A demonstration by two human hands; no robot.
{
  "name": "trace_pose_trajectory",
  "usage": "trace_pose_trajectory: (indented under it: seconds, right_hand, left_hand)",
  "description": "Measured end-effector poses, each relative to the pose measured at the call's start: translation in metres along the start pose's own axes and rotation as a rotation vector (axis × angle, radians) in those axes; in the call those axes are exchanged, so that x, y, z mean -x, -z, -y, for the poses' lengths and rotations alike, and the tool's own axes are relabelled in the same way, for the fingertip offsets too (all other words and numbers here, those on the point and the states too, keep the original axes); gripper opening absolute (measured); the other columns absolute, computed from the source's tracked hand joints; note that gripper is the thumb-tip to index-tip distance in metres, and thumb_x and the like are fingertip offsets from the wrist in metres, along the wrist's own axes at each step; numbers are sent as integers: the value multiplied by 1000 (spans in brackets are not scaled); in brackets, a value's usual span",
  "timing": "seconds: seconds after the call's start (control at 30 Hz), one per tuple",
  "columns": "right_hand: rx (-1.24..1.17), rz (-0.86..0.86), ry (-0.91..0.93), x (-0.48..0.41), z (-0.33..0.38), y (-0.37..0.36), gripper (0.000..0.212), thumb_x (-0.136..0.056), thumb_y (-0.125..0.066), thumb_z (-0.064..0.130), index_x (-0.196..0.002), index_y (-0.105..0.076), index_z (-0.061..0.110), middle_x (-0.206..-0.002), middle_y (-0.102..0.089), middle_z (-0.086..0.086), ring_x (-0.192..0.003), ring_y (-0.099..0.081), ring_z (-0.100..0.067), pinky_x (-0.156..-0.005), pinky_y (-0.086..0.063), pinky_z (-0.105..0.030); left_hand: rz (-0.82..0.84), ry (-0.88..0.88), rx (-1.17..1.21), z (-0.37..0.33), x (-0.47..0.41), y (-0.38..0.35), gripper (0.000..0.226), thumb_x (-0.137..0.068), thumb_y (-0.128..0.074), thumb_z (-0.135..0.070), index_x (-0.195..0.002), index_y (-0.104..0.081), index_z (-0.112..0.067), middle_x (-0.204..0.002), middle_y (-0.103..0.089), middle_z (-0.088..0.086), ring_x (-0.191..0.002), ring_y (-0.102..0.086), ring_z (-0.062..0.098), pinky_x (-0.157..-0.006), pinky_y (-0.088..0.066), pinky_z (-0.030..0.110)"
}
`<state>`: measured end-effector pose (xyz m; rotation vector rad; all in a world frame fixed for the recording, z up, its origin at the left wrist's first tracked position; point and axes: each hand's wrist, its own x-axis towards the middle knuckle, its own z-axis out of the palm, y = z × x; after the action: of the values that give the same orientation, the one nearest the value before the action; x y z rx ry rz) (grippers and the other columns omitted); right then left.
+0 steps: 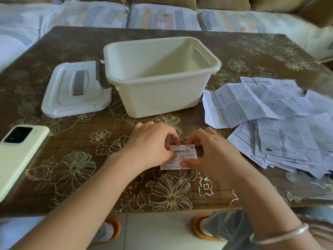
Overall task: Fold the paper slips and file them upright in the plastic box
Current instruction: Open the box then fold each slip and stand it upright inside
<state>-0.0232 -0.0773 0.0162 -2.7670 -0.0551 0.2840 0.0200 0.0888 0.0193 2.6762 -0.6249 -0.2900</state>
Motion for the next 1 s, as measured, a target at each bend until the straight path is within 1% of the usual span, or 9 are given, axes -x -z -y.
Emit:
trace_pose_trajectory:
  seconds: [0.13,0.23,0.4,0.5,0.63,0.7,0.83,0.9,1.0]
  right_hand:
    - [98,120,2,-12,8,12,64,-68,-77,56,-115,-46,26,-108,-55,8,-90,-52,-11,-76,-48,-29]
    - [170,141,-11,-16,13,16,71,-67,-78,57,-117,-45,18,-104,-59,5,-89,-53,-16,-72,-43,-30]
    - [175,183,-24,-19,13,16,53,-68,-77,58,-94,-53,18,-78,-51,8,-75,-52,-15,-62,-41,-26]
    - [160,143,-17,-17,9,11,51,-70,-75,59,-96,-60,18,-84,-58,6,-79,-57,-16,-64,-46,-28]
    - [31,-16,1,-5,0,0,35,-75,-75,50,-87,-55,23,-94,-63,9,-86,-58,-13,-72,-51,-28]
    - [-155,-73,7,0,-7,-4,24,-78,-75,40,-86,-58,26,-89,-66,12,-79,-62,-9,-70,-55,-31]
    - [-616,-113,-97,6,-16,-6,20,-82,-74,26,-96,-61,29,-79,-72,12,-68,-66,-2,-55,-49,-18]
    - [-843,-67,-170,9,-15,-6,21,-84,-72,19,-103,-63,24,-79,-74,10,-67,-69,-5,-50,-48,-17]
    - [-1025,25,-214,12,-11,-5,14,-88,-67,14,-102,-67,15,-81,-75,3,-68,-70,-11,-50,-50,-18]
  left_hand:
    - [24,-71,-151,-10,-4,6,27,-82,-75,-37,-106,-64,-32,-107,-60,-10,-105,-53,15,-90,-41,34]
    - [53,-85,-213,-16,-8,9,31,-81,-76,-35,-107,-62,-25,-108,-59,-5,-103,-57,18,-82,-46,34]
    - [127,-75,-213,-18,-15,12,38,-80,-78,-34,-113,-60,-27,-106,-62,-8,-102,-57,17,-76,-43,31]
    - [142,-102,-232,-20,-19,15,34,-80,-78,-38,-107,-61,-30,-88,-52,-17,-95,-52,11,-73,-37,28]
    - [145,-113,-208,-15,-20,14,16,-80,-77,-39,-92,-67,-32,-88,-54,-19,-92,-52,11,-70,-37,28]
    - [136,-66,-84,-6,-17,12,13,-79,-78,-39,-84,-69,-31,-84,-55,-21,-87,-54,8,-68,-40,27]
    - [136,111,366,11,-6,10,11,-78,-80,-32,-86,-72,-29,-87,-70,-12,-77,-63,2,-63,-45,17]
    - [157,240,654,14,0,8,15,-80,-79,-27,-93,-72,-25,-87,-75,-8,-71,-66,0,-57,-46,13]
    - [156,346,859,18,5,3,22,-80,-78,-25,-100,-71,-21,-89,-76,-2,-67,-63,4,-54,-43,19]
